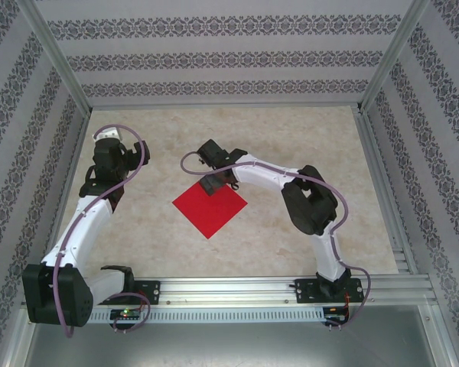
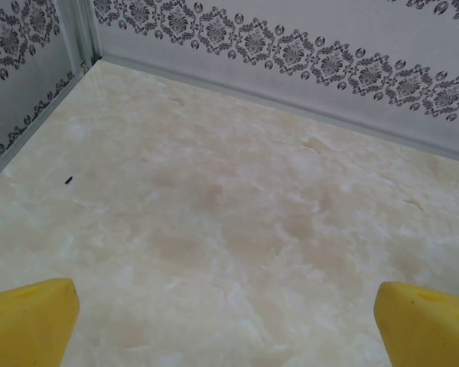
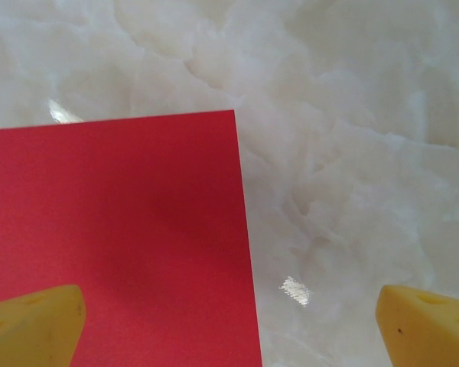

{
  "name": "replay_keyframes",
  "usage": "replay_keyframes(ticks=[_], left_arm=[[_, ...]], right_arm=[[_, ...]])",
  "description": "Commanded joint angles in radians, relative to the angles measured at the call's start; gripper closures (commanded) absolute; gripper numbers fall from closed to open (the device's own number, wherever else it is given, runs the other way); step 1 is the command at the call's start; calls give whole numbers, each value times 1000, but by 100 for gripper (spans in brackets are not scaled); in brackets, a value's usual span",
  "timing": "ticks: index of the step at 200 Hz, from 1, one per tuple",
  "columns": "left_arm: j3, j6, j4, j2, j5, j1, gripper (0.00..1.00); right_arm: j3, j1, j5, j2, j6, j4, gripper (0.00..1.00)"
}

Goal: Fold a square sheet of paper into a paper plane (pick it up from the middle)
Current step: Move the square sheet of paper to the center of the table.

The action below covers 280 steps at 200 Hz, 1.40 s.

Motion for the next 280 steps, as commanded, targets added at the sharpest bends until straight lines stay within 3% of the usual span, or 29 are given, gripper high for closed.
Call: replay_keyframes(ticks=[1,82,148,187,210,233,280], left_arm=[[29,-7,-23,2,-17,-7,0],[24,9,-24,1,-20,-7,0],[20,13,-14,11,-15,-7,0],[26,7,-23,19,-9,-7,0],[31,5,-29,18,1,-7,0],[32,5,-35,19,14,-7,0],[30,3,-38,22,32,-6,0]], right_arm=[[33,1,31,33,-18,-64,2],[-43,-64,136,61,48,-77,2],[-221,-229,229,-18,297,-109,2],[-241,-293,154,-153,339,-131,2],[-191,-284,-2,-202,266,-143,2],[-138,-247,-131,-165,163,-186,2],[-33,-202,-155,-47,99,-247,2]])
